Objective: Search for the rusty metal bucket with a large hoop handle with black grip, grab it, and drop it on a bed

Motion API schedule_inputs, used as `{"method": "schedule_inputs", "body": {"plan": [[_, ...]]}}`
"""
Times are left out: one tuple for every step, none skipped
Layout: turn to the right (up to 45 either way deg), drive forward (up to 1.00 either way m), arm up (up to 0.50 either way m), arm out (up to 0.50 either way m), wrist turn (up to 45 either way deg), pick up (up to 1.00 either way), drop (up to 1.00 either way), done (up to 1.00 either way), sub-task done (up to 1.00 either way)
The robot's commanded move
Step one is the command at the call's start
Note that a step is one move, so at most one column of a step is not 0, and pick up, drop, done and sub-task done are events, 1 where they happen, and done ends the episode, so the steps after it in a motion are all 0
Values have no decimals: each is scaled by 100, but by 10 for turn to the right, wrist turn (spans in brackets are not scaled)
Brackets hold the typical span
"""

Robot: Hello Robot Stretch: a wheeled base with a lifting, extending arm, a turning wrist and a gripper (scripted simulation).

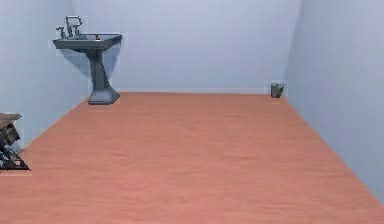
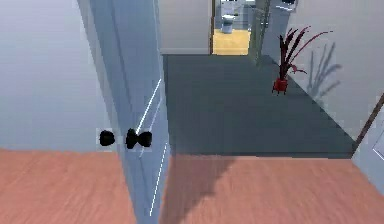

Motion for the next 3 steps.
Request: {"method": "schedule_inputs", "body": {"plan": [[0, 50, 0, 0, 0, 0, 0, 0, 0], [210, 0, 0, 0, 0, 0, 0, 0, 0], [0, 100, 0, 0, 0, 0, 0, 0, 0]]}}
